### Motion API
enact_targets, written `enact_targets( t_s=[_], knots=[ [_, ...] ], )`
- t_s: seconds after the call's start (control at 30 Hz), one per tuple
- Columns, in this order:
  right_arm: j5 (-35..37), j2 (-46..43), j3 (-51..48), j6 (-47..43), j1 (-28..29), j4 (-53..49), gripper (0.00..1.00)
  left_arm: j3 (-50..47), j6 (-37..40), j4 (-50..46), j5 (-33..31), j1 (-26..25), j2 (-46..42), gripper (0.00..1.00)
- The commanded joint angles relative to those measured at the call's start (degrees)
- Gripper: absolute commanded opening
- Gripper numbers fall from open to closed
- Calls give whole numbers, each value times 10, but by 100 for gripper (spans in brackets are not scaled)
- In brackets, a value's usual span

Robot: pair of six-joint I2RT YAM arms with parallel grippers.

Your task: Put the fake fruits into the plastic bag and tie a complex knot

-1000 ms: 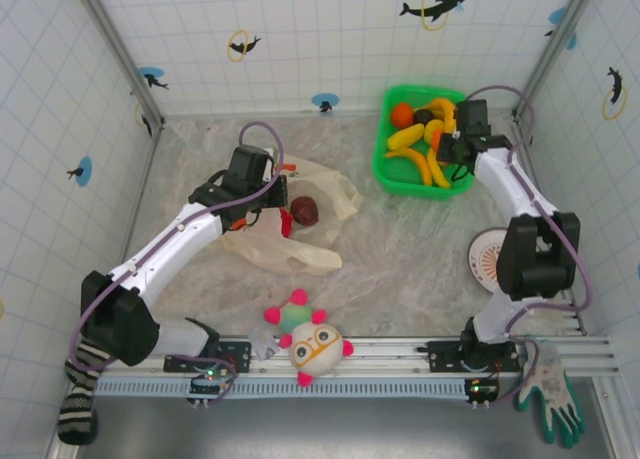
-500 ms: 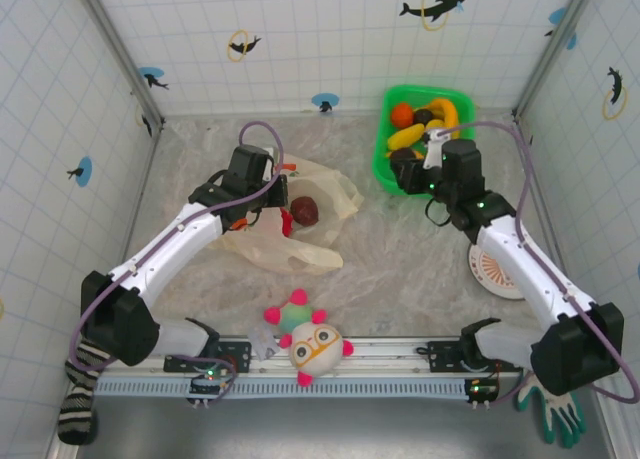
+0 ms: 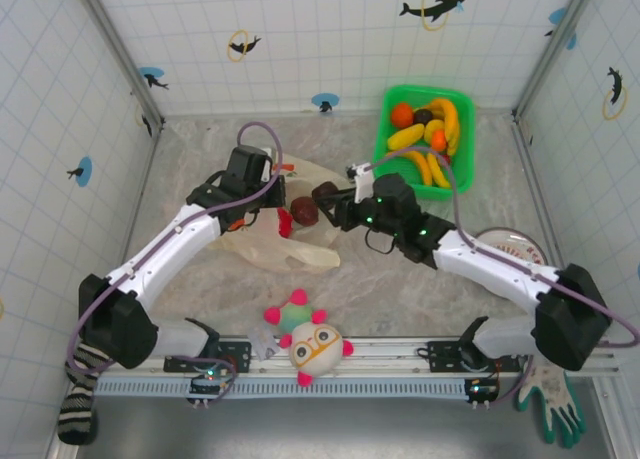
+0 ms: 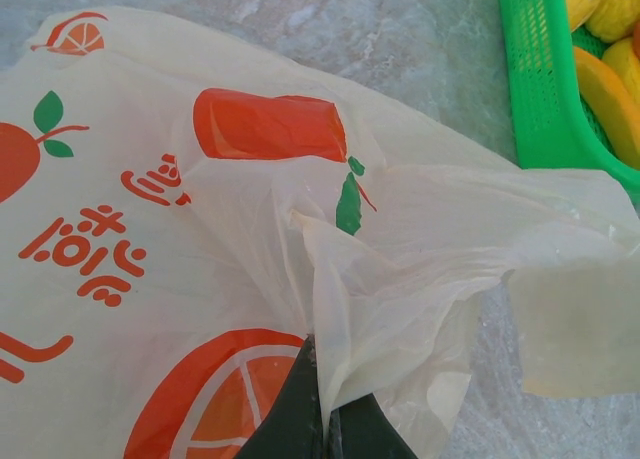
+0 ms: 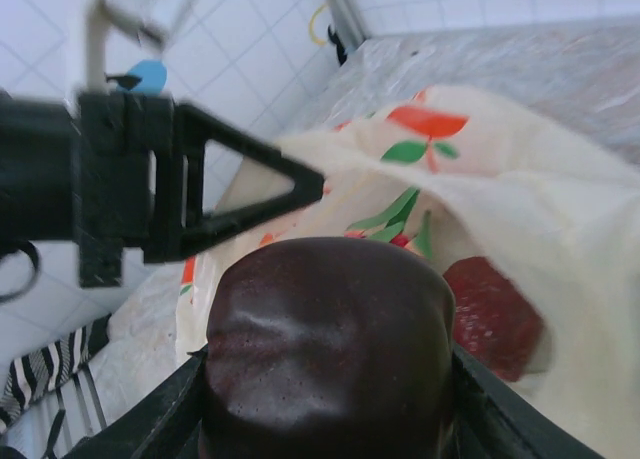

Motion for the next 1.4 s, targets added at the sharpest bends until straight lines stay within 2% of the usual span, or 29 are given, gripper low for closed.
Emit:
enact_targets(
  t_s=[0.0,0.27,0.37,0.73,1.23,1.37],
  knots=[
    [33,58,32,3,29,55,48,4,10,-16,-11,5,-11,0],
    [94,170,72,-7,53,109,48,4,10,-18,-14,5,-17,0],
    [123,202,83,-16,50,147,48,4,12,-20,-18,5,-20,0],
    [174,318,172,-23,18,171,48,2,14,-19,-17,6,-21,0],
    [148,426,263,13,-12,170,51,-7,6,6,2,5,-7,0],
    [144,435,270,15,-14,167,57,-7,7,5,-2,5,-4,0]
  ],
)
